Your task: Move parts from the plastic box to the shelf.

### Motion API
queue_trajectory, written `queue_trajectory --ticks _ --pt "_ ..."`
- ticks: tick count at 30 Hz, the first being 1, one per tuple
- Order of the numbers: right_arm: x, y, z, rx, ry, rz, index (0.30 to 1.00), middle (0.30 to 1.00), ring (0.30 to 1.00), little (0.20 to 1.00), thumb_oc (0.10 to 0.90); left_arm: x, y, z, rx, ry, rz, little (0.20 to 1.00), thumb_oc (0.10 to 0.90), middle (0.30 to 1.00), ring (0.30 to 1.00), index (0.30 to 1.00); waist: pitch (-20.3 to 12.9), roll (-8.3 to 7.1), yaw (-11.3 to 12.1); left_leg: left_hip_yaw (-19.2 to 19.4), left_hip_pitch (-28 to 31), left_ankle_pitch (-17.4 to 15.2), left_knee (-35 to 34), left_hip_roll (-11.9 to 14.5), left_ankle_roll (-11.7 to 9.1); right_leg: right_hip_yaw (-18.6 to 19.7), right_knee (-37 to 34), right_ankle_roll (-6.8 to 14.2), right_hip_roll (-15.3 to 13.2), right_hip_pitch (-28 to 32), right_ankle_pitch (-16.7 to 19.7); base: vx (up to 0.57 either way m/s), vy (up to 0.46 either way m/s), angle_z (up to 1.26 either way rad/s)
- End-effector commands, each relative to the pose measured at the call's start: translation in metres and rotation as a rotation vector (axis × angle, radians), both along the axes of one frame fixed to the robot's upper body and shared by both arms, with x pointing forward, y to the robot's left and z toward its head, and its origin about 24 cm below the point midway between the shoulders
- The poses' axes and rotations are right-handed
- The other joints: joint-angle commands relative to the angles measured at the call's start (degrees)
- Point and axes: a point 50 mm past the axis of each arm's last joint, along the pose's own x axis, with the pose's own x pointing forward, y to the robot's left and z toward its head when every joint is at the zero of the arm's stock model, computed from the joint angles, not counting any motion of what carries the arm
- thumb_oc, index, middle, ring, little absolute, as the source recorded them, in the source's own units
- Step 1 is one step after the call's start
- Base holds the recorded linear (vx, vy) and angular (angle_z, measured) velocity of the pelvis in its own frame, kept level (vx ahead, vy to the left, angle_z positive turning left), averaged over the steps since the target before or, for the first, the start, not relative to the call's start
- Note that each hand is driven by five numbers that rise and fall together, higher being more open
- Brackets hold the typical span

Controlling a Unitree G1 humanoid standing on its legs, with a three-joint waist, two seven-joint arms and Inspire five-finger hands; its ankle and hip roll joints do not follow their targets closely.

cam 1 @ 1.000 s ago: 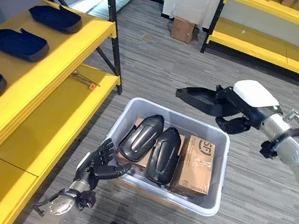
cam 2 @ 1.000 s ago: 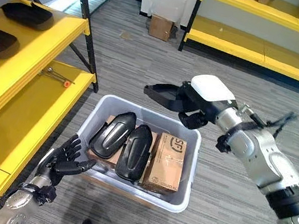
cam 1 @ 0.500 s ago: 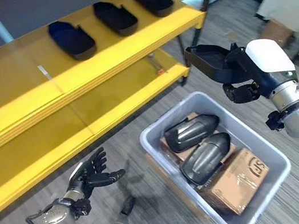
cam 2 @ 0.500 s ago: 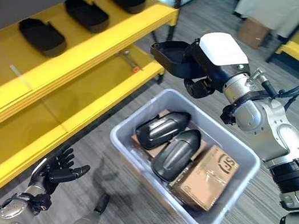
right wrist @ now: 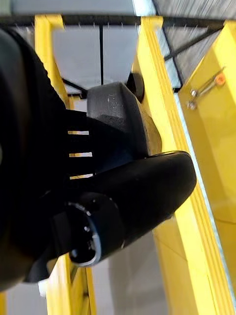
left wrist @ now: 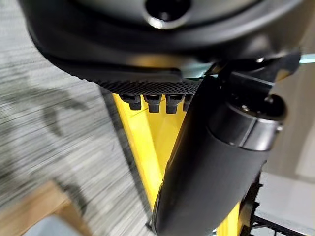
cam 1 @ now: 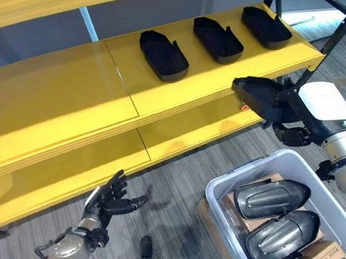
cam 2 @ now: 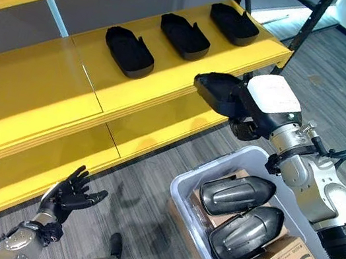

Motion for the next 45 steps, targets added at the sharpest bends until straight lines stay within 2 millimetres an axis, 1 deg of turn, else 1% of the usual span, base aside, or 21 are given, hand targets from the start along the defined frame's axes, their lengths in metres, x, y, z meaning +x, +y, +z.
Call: queue_trajectory --ticks 1,2,5,7,8,10,12,14,15,16,17,18,19,21,23,24,25,28,31,37,45 --pt "-0.014 0.004 0.078 0.038 -0.364 0.036 0.300 0.300 0.300 0.300 0.400 0.011 -0.005 0.028 0.031 -0.163 -0.050 1.000 0.900 1.000 1.000 1.000 -5.18 -2.77 2.84 -2.93 -1.23 -8.36 8.86 6.46 -5.59 0.53 5.63 2.99 -4.57 -0.83 -3.68 0.05 0.197 0.08" --pt "-0.014 0.004 0.078 0.039 -0.364 0.035 0.300 0.300 0.300 0.300 0.400 0.011 -0.005 0.028 0.032 -0.162 -0.051 1.000 0.900 1.000 1.000 1.000 -5.22 -2.85 2.86 -2.94 -1.33 -8.50 9.03 6.38 -5.51 0.52 5.55 3.07 -4.64 -0.82 -3.57 0.04 0.207 -0.06" --pt "-0.014 0.004 0.078 0.041 -0.370 0.034 0.300 0.300 0.300 0.300 0.400 0.015 -0.002 0.033 0.069 -0.179 -0.066 1.000 0.900 1.000 1.000 1.000 -5.21 -4.02 3.53 -3.43 -3.27 -11.33 12.58 4.21 -4.52 0.16 4.00 4.38 -6.45 -0.06 -0.47 0.03 0.176 0.07" --pt "-0.013 0.006 0.079 0.034 -0.380 0.033 0.300 0.300 0.300 0.300 0.400 0.017 -0.001 0.037 0.093 -0.192 -0.077 1.000 0.900 1.000 1.000 1.000 -5.10 -4.80 3.99 -3.83 -4.67 -13.38 15.20 2.45 -3.41 0.16 3.50 5.55 -8.14 0.30 3.03 0.03 0.186 0.15" --pt "-0.012 0.006 0.080 0.034 -0.380 0.033 0.300 0.300 0.300 0.300 0.400 0.017 -0.001 0.037 0.094 -0.193 -0.076 1.000 0.900 1.000 1.000 1.000 -5.14 -4.89 3.85 -3.87 -4.94 -13.65 15.60 2.26 -3.23 0.09 3.38 5.76 -8.33 0.33 3.28 0.03 0.250 0.27" --pt "-0.007 0.007 0.079 0.037 -0.381 0.022 0.300 0.300 0.300 0.300 0.400 0.019 0.003 0.041 0.116 -0.210 -0.065 1.000 0.900 1.000 1.000 1.000 -4.98 -5.49 4.38 -4.12 -5.78 -16.10 16.88 -0.76 -0.78 0.64 4.36 6.40 -11.11 -0.04 8.16 0.05 0.340 0.29" --pt "-0.006 0.006 0.076 0.040 -0.371 0.015 0.300 0.300 0.300 0.300 0.400 0.020 0.003 0.041 0.124 -0.208 -0.065 1.000 0.900 1.000 1.000 1.000 -5.01 -5.70 4.21 -4.25 -5.45 -16.02 16.02 -1.59 -0.20 1.15 4.98 6.44 -11.56 -0.28 9.25 0.05 0.192 0.25" --pt "-0.005 0.002 0.070 0.041 -0.346 0.001 0.300 0.300 0.300 0.300 0.400 0.022 0.006 0.043 0.145 -0.212 -0.066 1.000 0.900 1.000 1.000 1.000 -4.95 -5.74 3.33 -5.32 -4.48 -15.70 14.25 -3.08 0.91 5.28 7.32 6.32 -11.70 -1.35 11.38 0.06 0.163 0.41" --pt "-0.005 0.002 0.070 0.042 -0.346 0.001 0.300 0.300 0.300 0.300 0.400 0.022 0.006 0.043 0.145 -0.212 -0.066 1.000 0.900 1.000 1.000 1.000 -4.95 -5.77 3.38 -5.28 -4.46 -15.68 14.20 -3.10 0.92 5.35 7.37 6.32 -11.73 -1.41 11.37 0.06 0.225 0.50" --pt "-0.005 -0.003 0.064 0.038 -0.316 -0.019 0.300 0.300 0.300 0.300 0.400 0.027 0.005 0.046 0.164 -0.222 -0.084 1.000 0.900 1.000 1.000 1.000 -4.70 -5.57 1.24 -6.25 -2.92 -13.24 10.10 -5.20 2.21 13.02 9.58 4.75 -9.66 -4.51 12.41 0.03 0.155 0.35" --pt "-0.005 -0.003 0.064 0.038 -0.316 -0.020 0.300 0.300 0.300 0.300 0.400 0.027 0.005 0.046 0.165 -0.222 -0.084 1.000 0.900 1.000 1.000 1.000 -4.71 -5.60 1.32 -6.17 -2.88 -13.21 10.03 -5.22 2.21 13.12 9.63 4.75 -9.69 -4.60 12.40 0.15 0.299 0.80" --pt "-0.008 -0.011 0.062 0.051 -0.305 -0.040 0.300 0.300 0.300 0.300 0.400 0.036 0.001 0.050 0.182 -0.238 -0.112 1.000 0.900 1.000 1.000 1.000 -4.28 -4.65 -1.48 -9.22 -0.98 -11.24 6.45 -6.64 2.63 21.56 11.81 2.98 -3.58 -8.79 8.85 0.19 0.221 0.81" --pt "-0.009 -0.015 0.062 0.068 -0.302 -0.047 0.300 0.300 0.300 0.300 0.400 0.039 -0.003 0.050 0.188 -0.243 -0.133 1.000 0.900 1.000 1.000 1.000 -4.06 -4.10 -2.78 -10.64 0.03 -10.24 4.67 -7.03 2.81 24.36 13.01 1.62 0.63 -11.12 4.78 0.25 0.278 1.16" --pt "-0.011 -0.020 0.061 0.104 -0.296 -0.052 0.300 0.300 0.300 0.300 0.400 0.044 -0.009 0.051 0.186 -0.253 -0.160 1.000 0.900 1.000 1.000 1.000 -3.41 -3.64 -4.22 -12.82 1.98 -9.17 2.52 -7.81 3.06 26.21 14.24 -0.19 6.79 -14.89 -0.76 0.17 0.152 0.89" --pt "-0.011 -0.021 0.063 0.131 -0.296 -0.045 0.300 0.300 0.300 0.300 0.400 0.045 -0.012 0.051 0.178 -0.253 -0.170 1.000 0.900 1.000 1.000 1.000 -2.81 -3.80 -5.18 -14.45 3.51 -8.98 1.88 -8.81 3.29 27.44 14.08 -0.64 10.39 -17.24 -1.77 0.14 0.076 0.52" --pt "-0.010 -0.016 0.064 0.141 -0.300 -0.021 0.300 0.300 0.300 0.300 0.400 0.044 -0.015 0.049 0.166 -0.248 -0.171 1.000 0.900 1.000 1.000 1.000 -2.23 -4.61 -5.55 -15.82 4.36 -8.93 1.83 -10.04 3.54 27.56 12.95 -0.65 13.89 -19.79 -1.39 0.09 0.040 0.39" --pt "-0.010 -0.016 0.065 0.141 -0.300 -0.020 0.300 0.300 0.300 0.300 0.400 0.044 -0.015 0.049 0.166 -0.248 -0.170 1.000 0.900 1.000 1.000 1.000 -2.18 -4.55 -5.63 -15.88 4.45 -9.01 1.82 -9.98 3.52 27.50 12.97 -0.66 13.93 -19.69 -1.46 0.08 0.028 0.37" --pt "-0.009 -0.015 0.064 0.145 -0.288 -0.015 0.300 0.300 0.300 0.300 0.400 0.041 -0.019 0.046 0.148 -0.239 -0.180 1.000 0.900 1.000 1.000 1.000 -2.18 -5.84 -6.00 -17.53 5.27 -9.61 2.23 -12.05 3.92 27.41 10.89 -0.38 16.74 -19.45 -0.22 0.08 -0.004 0.53" --pt "-0.007 -0.016 0.059 0.154 -0.258 -0.018 0.300 0.300 0.300 0.300 0.400 0.038 -0.021 0.042 0.140 -0.226 -0.183 1.000 0.900 1.000 1.000 1.000 -2.78 -6.45 -6.74 -18.26 5.81 -10.18 2.50 -12.79 3.50 30.76 6.18 -0.51 16.71 -15.67 0.02 0.07 -0.047 0.44" --pt "-0.002 -0.004 0.057 0.169 -0.230 0.028 0.300 0.300 0.300 0.300 0.400 0.029 -0.017 0.039 0.118 -0.213 -0.146 1.000 0.900 1.000 1.000 1.000 -5.38 -6.13 -5.06 -16.04 6.68 -11.00 2.65 -11.61 3.35 32.27 1.87 -1.05 16.88 -11.13 -0.53 0.07 -0.049 -0.17" --pt "-0.008 -0.010 0.055 0.169 -0.226 0.012 0.300 0.300 0.300 0.300 0.400 0.028 -0.020 0.037 0.110 -0.205 -0.153 1.000 0.900 1.000 1.000 1.000 -6.61 -5.79 -5.52 -16.35 7.79 -11.92 3.05 -11.12 2.92 30.70 2.31 -1.65 16.45 -9.10 -2.50 0.04 -0.034 0.01"
